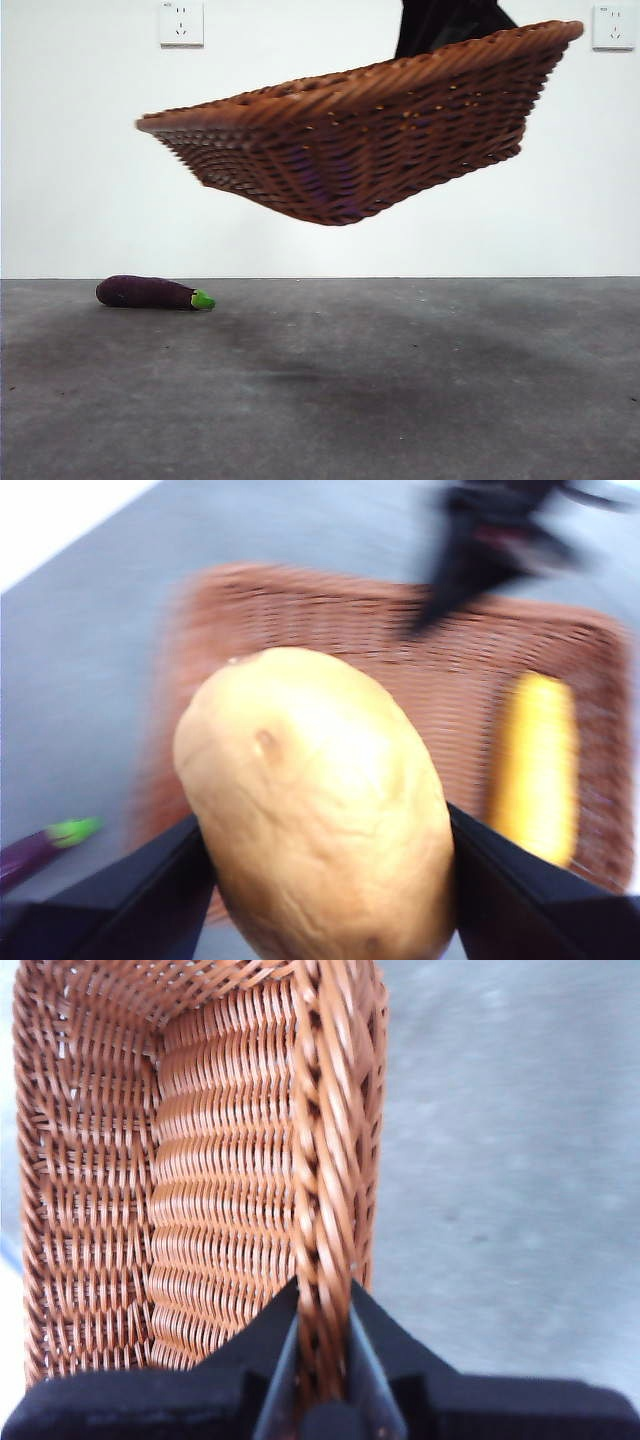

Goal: Help me put the vegetables on the table into the basket

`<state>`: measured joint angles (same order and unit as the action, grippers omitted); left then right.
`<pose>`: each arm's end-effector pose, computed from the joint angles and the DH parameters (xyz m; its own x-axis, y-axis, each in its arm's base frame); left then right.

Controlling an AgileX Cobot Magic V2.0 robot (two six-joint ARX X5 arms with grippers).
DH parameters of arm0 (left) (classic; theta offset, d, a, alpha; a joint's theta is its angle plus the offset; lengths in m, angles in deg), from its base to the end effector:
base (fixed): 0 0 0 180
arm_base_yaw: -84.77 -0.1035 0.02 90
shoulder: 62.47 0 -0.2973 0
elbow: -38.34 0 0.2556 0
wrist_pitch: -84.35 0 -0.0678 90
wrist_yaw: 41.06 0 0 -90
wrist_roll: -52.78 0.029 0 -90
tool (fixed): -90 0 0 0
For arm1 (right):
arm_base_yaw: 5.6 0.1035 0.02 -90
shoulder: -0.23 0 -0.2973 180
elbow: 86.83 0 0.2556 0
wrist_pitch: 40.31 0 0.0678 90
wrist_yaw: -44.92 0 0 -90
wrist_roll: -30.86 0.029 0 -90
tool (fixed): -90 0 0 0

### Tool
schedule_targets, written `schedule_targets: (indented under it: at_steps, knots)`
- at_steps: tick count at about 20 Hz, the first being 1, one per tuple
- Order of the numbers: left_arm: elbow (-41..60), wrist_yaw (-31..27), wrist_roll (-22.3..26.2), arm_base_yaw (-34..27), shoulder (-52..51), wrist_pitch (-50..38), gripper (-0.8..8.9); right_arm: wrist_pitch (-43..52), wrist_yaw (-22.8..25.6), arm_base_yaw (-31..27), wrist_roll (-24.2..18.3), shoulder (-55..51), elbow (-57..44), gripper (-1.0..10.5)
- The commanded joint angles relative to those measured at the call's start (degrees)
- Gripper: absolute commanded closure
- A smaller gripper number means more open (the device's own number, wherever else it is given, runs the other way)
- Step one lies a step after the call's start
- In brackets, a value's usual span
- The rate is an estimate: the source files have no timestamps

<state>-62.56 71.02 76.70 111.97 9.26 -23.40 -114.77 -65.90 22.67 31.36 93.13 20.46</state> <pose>0.1899 -0.1099 0.4457 0.4302 -0.6437 -0.6329 0.8567 0.5121 0.0615 0.2857 0.1654 0.3817 0.2424 0.5339 -0.8100 -0.5922 0.7428 0.3124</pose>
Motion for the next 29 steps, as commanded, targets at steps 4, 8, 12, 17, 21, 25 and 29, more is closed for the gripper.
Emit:
schedule_targets:
  at_steps: [4, 8, 12, 17, 21, 25, 29]
  knots:
    - [0.3, -3.4, 4.8, 10.8, 11.0, 2.6, 8.22, 0.0, -1.8, 1.4, 1.0, 0.4, -0.3, 9.6]
    - [0.3, -4.1, 4.8, 14.6, 19.8, 3.8, 8.22, -0.7, -1.7, 1.4, 0.7, 0.4, -0.3, 9.6]
    - [0.3, -3.9, 3.8, 16.4, 23.0, 4.7, 6.73, -0.5, -1.7, 1.4, 0.5, 0.4, -0.3, 9.6]
    - [0.2, -3.9, -1.5, 15.6, 21.7, 3.3, 3.49, -0.5, -1.7, 1.4, 0.3, 0.4, -0.3, 9.6]
    - [0.2, -3.9, -4.4, 13.8, 19.5, 3.2, 3.49, -0.8, -1.7, 1.4, 0.3, 0.4, -0.3, 9.6]
    - [0.1, -4.2, -8.5, 11.0, 14.4, 2.2, 3.49, -0.7, -1.3, 1.2, -0.2, 0.4, -0.3, 9.6]
    - [0.1, -5.2, -25.4, 0.9, 5.6, -5.5, 3.49, -1.2, 0.7, -3.8, -0.1, 0.2, -0.3, 9.6]
